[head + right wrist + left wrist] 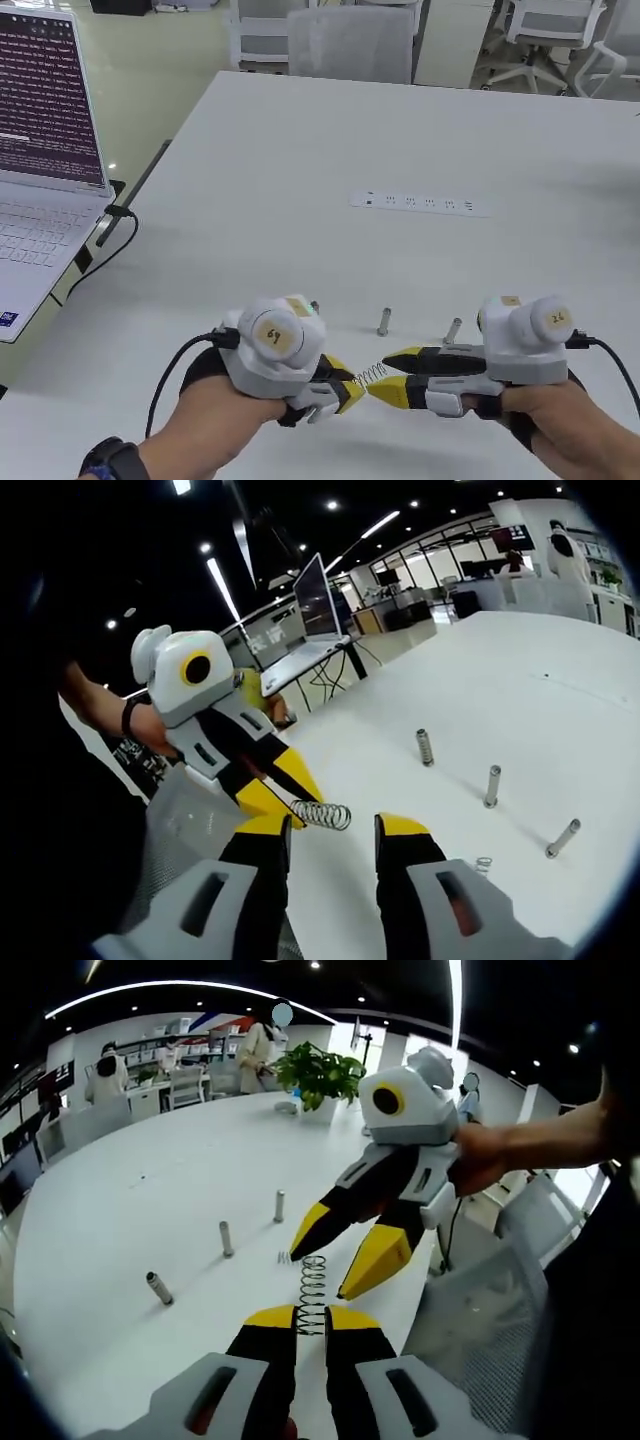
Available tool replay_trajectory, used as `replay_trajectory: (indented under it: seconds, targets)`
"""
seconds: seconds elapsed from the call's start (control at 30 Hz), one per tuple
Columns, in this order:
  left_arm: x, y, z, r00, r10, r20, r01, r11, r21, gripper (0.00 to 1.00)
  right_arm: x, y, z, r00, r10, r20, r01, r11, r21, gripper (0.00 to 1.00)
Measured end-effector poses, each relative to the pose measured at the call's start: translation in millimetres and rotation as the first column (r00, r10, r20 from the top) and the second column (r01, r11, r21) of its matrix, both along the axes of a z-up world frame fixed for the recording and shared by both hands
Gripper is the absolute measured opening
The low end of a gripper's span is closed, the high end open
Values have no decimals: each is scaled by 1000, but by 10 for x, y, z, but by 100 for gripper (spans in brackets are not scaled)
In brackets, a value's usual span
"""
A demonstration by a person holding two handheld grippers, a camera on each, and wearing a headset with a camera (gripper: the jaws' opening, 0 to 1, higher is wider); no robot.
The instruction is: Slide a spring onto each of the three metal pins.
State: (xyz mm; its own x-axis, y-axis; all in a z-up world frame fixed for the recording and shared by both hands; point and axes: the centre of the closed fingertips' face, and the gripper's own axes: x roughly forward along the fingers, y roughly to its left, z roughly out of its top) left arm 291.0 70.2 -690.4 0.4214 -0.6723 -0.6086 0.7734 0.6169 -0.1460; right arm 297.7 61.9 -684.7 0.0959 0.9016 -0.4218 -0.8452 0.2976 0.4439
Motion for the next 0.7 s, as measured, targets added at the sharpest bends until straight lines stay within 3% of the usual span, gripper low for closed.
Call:
replay_trajectory:
  seconds: [0.37,0.7]
  targets:
    - [-22,-44,38,1000,-23,11,23,1000,-4,2,-65,32,-6,999,37,-31,-36,999,28,18]
    - [-55,-51,47,997,-61,36,61,998,2,2,-90,32,30,997,72,-41,-70,997,33,15]
